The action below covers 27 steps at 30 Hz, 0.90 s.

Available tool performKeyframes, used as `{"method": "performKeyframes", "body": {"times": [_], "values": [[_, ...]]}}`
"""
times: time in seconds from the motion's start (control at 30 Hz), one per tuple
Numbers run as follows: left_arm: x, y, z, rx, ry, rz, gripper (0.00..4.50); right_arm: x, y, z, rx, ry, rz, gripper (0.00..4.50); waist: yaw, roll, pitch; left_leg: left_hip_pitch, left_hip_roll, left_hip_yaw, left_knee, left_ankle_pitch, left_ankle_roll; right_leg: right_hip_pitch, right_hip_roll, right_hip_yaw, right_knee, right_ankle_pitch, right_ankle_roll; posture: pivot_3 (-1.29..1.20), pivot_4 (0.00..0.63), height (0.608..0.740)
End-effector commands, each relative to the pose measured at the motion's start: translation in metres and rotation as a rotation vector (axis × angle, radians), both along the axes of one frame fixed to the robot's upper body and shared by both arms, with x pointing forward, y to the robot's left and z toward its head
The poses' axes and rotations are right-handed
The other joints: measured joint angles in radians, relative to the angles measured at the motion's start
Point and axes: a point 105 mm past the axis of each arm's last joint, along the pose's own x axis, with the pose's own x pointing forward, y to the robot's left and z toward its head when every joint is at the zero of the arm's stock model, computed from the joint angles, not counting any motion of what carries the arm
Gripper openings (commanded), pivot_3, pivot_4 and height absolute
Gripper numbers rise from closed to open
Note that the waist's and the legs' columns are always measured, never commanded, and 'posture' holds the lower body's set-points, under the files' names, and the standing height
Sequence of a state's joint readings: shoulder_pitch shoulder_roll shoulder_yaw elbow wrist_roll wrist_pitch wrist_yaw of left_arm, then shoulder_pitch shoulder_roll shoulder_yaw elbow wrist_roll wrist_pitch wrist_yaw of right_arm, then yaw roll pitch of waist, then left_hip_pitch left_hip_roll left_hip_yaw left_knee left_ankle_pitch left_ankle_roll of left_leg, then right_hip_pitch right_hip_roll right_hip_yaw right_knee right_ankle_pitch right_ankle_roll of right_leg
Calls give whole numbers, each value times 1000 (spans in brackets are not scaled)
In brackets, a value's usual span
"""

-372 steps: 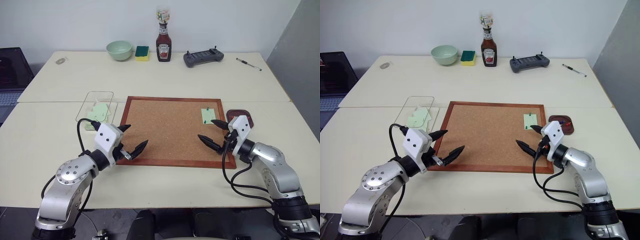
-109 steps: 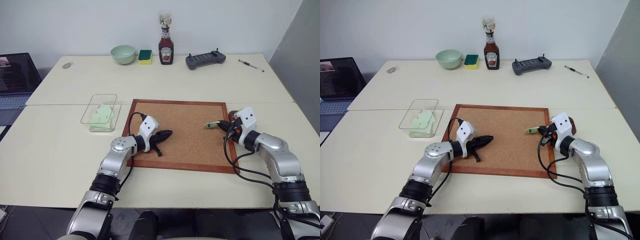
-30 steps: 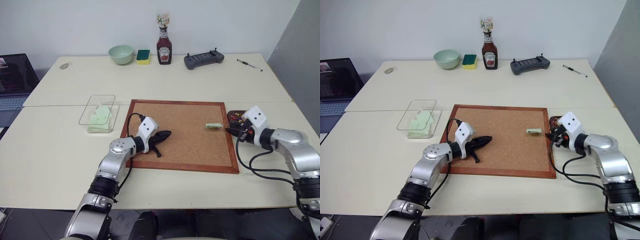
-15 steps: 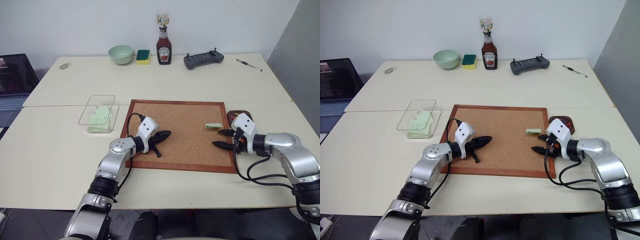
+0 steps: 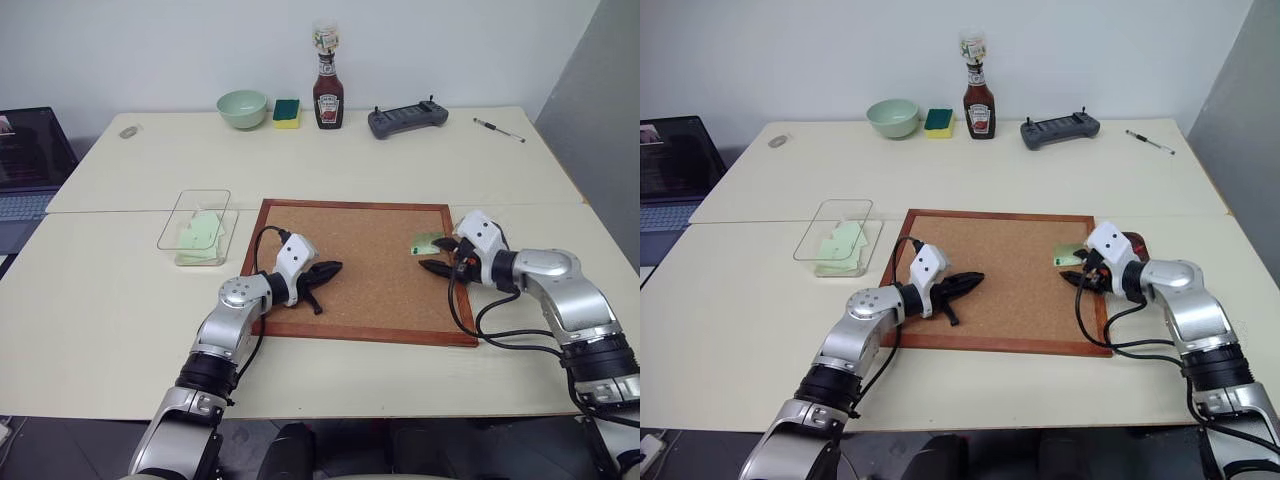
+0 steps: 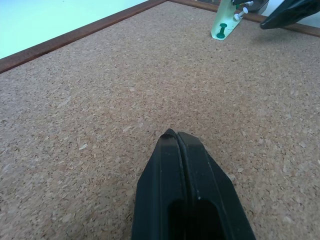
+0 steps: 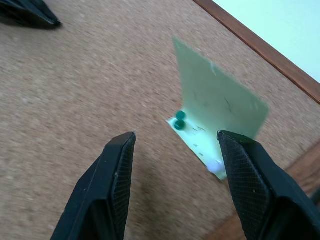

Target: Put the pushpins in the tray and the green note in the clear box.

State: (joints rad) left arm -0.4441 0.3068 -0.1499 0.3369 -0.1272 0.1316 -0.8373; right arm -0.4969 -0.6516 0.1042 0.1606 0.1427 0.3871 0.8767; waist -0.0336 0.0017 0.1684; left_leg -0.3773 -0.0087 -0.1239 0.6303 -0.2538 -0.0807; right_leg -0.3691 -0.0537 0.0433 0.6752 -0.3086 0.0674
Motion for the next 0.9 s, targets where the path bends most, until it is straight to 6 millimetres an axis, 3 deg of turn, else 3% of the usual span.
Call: {"method": "performKeyframes", "body": {"times": [0.03, 0.43, 0.47, 0.9], "values": [[-16, 4, -43, 62, 158, 8, 0, 7, 3, 13, 2, -57, 11, 2770, 0, 0, 0, 0, 0, 0, 0, 0, 0, 0, 0, 0, 0, 0, 0, 0, 150, 740], [-16, 3, -42, 60, 157, 10, 0, 12, -3, 13, 2, -55, -12, 2770, 0, 0, 0, 0, 0, 0, 0, 0, 0, 0, 0, 0, 0, 0, 0, 0, 150, 740], [-16, 3, -43, 60, 157, 10, 0, 12, -3, 12, 1, -54, -15, 2400, 0, 0, 0, 0, 0, 0, 0, 0, 0, 0, 0, 0, 0, 0, 0, 0, 150, 740], [-17, 3, -43, 61, 157, 5, 0, 13, -9, 12, 7, -46, -36, 19, 0, 0, 0, 0, 0, 0, 0, 0, 0, 0, 0, 0, 0, 0, 0, 0, 150, 740]]}}
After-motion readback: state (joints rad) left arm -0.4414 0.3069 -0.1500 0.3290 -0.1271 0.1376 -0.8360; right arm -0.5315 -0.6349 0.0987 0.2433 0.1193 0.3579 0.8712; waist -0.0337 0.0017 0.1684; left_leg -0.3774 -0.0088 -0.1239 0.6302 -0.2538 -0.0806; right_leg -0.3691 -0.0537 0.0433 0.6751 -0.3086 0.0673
